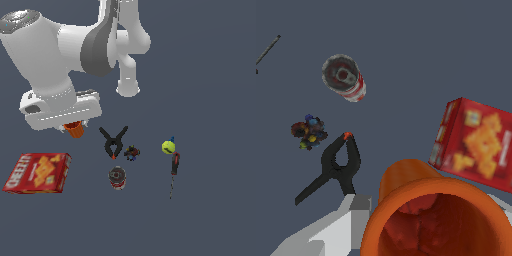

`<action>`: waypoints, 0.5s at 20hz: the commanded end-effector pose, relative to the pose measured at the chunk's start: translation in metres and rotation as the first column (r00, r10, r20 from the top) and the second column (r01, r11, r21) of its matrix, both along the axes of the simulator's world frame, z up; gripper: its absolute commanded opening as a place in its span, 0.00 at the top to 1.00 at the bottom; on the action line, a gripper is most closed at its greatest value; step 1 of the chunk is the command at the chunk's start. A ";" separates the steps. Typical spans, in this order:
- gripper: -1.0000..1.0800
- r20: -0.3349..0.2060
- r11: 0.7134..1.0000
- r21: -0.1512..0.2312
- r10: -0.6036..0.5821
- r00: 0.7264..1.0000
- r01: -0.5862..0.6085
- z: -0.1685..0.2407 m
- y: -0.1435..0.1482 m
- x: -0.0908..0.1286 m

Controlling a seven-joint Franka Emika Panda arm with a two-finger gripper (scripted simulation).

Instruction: Pick up a designated object from a clutter of objects.

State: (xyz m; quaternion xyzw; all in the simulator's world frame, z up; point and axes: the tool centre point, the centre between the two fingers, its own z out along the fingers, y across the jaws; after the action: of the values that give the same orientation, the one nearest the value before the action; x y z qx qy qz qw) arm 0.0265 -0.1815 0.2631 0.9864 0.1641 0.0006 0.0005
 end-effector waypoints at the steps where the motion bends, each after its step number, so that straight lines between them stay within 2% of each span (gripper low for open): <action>1: 1.00 0.000 1.000 0.000 0.000 1.000 0.000 0.026 -0.005 0.004; 10: 1.00 -0.001 1.000 0.000 0.001 1.000 -0.001 0.090 -0.018 0.015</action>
State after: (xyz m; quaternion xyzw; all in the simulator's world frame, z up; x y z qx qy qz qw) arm 0.0403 -0.1973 0.3438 0.9864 0.1644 0.0004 0.0003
